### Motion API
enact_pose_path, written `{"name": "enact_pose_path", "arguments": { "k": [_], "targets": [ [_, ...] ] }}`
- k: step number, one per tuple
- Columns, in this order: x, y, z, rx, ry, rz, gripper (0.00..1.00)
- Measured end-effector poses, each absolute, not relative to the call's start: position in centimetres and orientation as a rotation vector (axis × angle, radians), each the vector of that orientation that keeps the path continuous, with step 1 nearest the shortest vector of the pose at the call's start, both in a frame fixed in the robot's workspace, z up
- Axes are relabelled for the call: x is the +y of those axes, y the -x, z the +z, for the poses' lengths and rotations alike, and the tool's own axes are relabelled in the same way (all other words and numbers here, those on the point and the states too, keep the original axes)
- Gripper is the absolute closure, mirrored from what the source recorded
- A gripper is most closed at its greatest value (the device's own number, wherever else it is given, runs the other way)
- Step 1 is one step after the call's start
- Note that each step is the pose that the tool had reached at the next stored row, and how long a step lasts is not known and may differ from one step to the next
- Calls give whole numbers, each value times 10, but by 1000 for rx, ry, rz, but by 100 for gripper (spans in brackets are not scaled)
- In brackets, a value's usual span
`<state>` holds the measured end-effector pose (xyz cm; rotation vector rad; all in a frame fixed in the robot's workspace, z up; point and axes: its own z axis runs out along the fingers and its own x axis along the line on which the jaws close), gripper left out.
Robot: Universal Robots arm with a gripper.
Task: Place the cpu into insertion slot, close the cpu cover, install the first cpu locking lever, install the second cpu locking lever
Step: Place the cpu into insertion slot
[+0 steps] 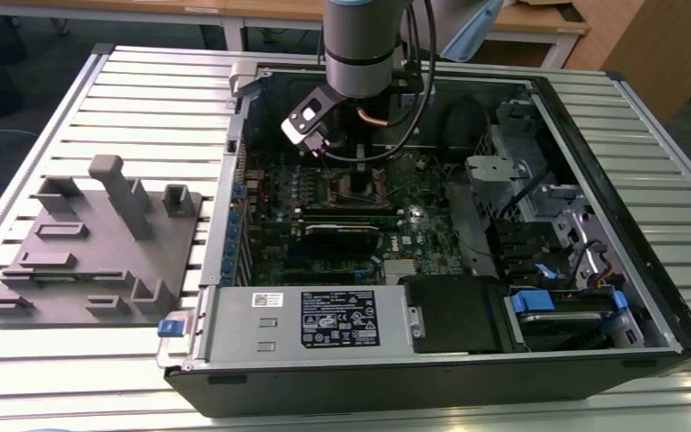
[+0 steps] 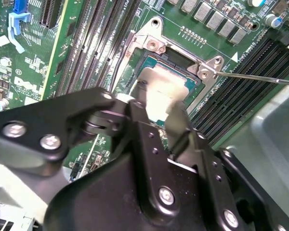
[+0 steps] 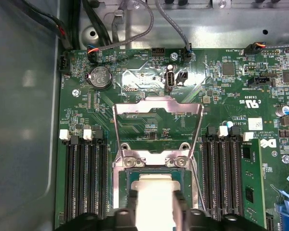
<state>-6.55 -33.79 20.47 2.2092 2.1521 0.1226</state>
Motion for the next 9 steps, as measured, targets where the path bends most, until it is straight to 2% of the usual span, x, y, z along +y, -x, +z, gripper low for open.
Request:
{"name": "enact_pose_path", "arguments": {
  "k": [1,3,4,6,7,8,9],
  "targets": [
    [-338,65,205,2152,-2209,123,58],
    [-338,65,205,2152,-2210,123,70],
    [-338,65,205,2153,-2210,124,70],
    [-338,65,205,2153,-2210,124,82],
    [-338,65,205,2153,-2210,124,82],
    [-338,65,205,2153,-2210,125,88],
    [-338,65,205,2153,-2210,125,89]
  ]
}}
